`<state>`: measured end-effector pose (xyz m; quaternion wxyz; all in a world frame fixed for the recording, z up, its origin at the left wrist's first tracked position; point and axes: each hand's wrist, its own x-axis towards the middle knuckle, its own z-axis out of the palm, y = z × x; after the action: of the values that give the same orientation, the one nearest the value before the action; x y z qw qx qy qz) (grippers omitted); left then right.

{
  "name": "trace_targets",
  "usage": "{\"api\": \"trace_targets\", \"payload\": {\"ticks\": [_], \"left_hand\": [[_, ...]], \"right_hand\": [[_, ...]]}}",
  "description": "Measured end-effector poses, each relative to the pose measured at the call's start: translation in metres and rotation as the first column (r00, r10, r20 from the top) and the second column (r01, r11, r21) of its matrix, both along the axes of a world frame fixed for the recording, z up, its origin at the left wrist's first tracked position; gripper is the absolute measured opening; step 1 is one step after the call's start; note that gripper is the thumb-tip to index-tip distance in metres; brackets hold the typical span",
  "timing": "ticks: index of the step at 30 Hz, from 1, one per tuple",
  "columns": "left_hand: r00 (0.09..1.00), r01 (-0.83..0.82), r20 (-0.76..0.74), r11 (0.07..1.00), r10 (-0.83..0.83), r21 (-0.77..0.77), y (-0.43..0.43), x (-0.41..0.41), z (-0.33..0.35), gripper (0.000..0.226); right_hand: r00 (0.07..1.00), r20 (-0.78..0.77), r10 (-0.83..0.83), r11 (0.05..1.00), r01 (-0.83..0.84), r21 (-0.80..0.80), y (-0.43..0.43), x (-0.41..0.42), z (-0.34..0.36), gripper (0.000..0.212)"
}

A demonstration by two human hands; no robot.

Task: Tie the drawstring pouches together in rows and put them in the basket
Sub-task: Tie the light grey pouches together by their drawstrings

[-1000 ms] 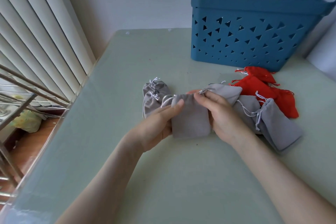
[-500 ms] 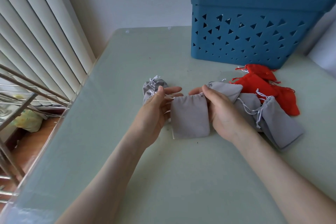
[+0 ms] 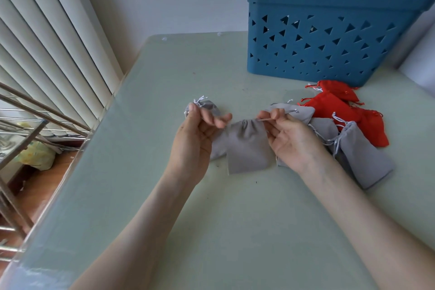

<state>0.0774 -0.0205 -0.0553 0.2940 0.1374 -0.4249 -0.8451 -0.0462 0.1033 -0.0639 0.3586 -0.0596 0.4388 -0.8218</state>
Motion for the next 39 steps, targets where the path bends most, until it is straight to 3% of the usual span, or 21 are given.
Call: {"api": "trace_targets", "payload": {"ticks": [3, 6, 11, 16, 20, 26, 29, 33, 36, 39], "left_hand": [[1.000, -0.011, -0.016, 0.994, 0.012, 0.105, -0.001, -0.001, 0.001, 0.052], [0.998, 0.040, 0.041, 0.993, -0.045, 0.114, 0.000, -0.001, 0.003, 0.048], [0.964, 0.211, 0.145, 0.973, -0.222, 0.088, -0.001, 0.005, 0.004, 0.039], [0.912, 0.315, 0.300, 0.945, -0.278, -0.084, 0.005, 0.007, -0.001, 0.034], [0.908, 0.300, 0.383, 0.904, -0.173, -0.305, 0.009, 0.004, -0.007, 0.036], [0.872, 0.387, 0.468, 0.791, -0.147, -0.473, 0.018, 0.005, -0.006, 0.046], [0.873, 0.386, 0.468, 0.785, -0.140, -0.484, 0.016, 0.006, -0.007, 0.047], [0.874, 0.401, 0.449, 0.798, -0.186, -0.449, 0.016, 0.006, -0.006, 0.054], [0.874, 0.402, 0.457, 0.776, -0.166, -0.486, 0.017, 0.006, -0.008, 0.032], [0.867, 0.392, 0.482, 0.770, -0.126, -0.504, 0.018, 0.004, -0.010, 0.029]], "right_hand": [[1.000, 0.000, 0.015, 1.000, -0.015, 0.002, -0.001, -0.001, 0.000, 0.034], [0.998, -0.045, 0.032, 0.998, -0.030, 0.051, -0.003, 0.000, 0.001, 0.035], [0.928, -0.339, 0.151, 0.984, -0.110, 0.137, 0.002, 0.001, 0.002, 0.030], [0.854, -0.449, 0.261, 0.965, -0.228, 0.127, 0.004, 0.009, 0.005, 0.007], [0.784, -0.539, 0.307, 0.951, -0.245, 0.185, 0.003, 0.013, 0.003, 0.007], [0.717, -0.617, 0.325, 0.945, -0.222, 0.240, 0.001, 0.021, 0.003, 0.011], [0.692, -0.640, 0.335, 0.941, -0.210, 0.265, 0.001, 0.023, 0.005, 0.012], [0.563, -0.724, 0.400, 0.907, -0.130, 0.400, 0.000, 0.024, 0.002, 0.017], [0.397, -0.801, 0.448, 0.873, -0.002, 0.488, 0.002, 0.026, -0.002, 0.027], [0.344, -0.813, 0.470, 0.856, 0.048, 0.515, 0.002, 0.026, -0.001, 0.037]]}}
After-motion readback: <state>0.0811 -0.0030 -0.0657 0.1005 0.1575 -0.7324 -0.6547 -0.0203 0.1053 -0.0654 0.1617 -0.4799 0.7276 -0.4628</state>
